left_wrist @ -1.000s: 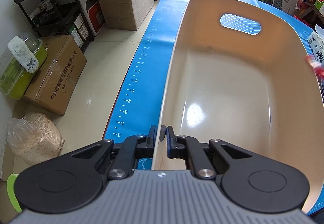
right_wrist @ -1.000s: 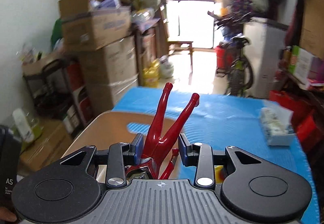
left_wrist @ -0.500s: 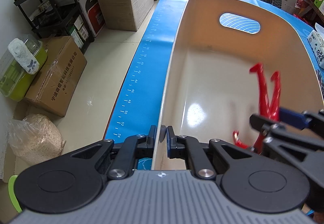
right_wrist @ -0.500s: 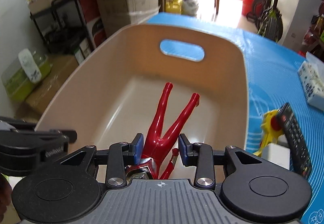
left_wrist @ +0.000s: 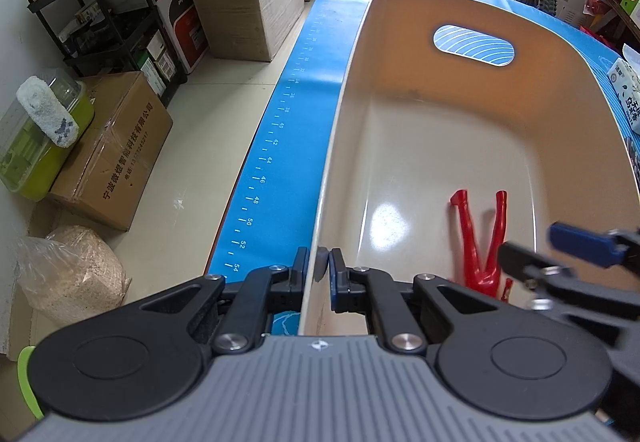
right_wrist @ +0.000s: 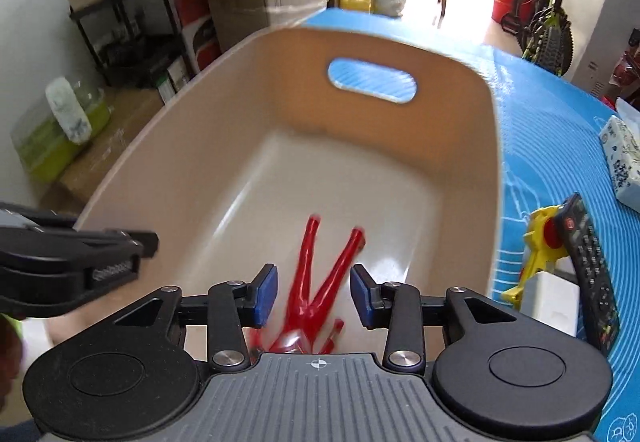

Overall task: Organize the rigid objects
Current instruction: 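Carry the red figure into the basket and open the right gripper, then grasp the white pill bottle with the right gripper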

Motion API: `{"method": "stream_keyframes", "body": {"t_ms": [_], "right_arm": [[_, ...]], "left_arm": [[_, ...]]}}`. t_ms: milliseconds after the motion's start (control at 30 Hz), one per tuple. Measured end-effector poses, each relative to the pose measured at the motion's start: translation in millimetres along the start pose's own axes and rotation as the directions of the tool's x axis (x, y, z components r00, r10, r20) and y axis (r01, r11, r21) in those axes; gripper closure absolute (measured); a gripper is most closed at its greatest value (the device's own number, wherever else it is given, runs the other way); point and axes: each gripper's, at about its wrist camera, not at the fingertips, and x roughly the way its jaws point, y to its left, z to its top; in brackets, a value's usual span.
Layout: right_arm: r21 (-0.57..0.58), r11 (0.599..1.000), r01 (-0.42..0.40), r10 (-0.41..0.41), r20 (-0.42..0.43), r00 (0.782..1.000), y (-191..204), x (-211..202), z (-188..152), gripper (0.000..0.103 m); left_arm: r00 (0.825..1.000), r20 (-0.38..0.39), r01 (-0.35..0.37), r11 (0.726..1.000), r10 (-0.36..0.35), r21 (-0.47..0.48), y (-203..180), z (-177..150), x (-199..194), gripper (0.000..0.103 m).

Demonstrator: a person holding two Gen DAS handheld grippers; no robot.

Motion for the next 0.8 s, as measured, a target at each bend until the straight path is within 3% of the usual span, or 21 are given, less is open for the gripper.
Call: {"method": "stream_keyframes", "body": {"t_ms": [100, 267, 433, 633, 800], "right_arm": [[0.026, 1.000, -0.001, -0.001, 0.077, 0.997, -8.9, -25.3, -0.4, 0.041], [0.091, 0.996, 0.022, -0.037, 0.176, 0.984, -36.0, -62.4, -6.8, 0.040], [0.143, 0.988, 0.063, -0.093, 0.213, 0.973, -68.2, -80.4, -21.6, 0.039], [0.153, 0.982, 0.115, -0.142, 0.181, 0.973, -95.6, -77.4, -58.3, 0.038], [0.189, 0.970, 0.152, -0.171, 0.092, 0.981, -107.6, -55.5, -85.9, 0.038]], "left_arm": [[1.000, 0.000, 0.000, 1.000, 0.000, 0.000, 0.1, 0.0, -0.1, 0.092], [1.000, 0.000, 0.000, 1.000, 0.000, -0.001, -0.2, 0.1, 0.1, 0.092], [1.000, 0.000, 0.000, 1.000, 0.000, 0.000, -0.1, 0.1, 0.0, 0.091], [1.000, 0.000, 0.000, 1.000, 0.000, -0.001, -0.1, 0.1, 0.0, 0.091], [1.000, 0.000, 0.000, 1.000, 0.000, -0.001, -0.1, 0.1, 0.1, 0.091]]}}
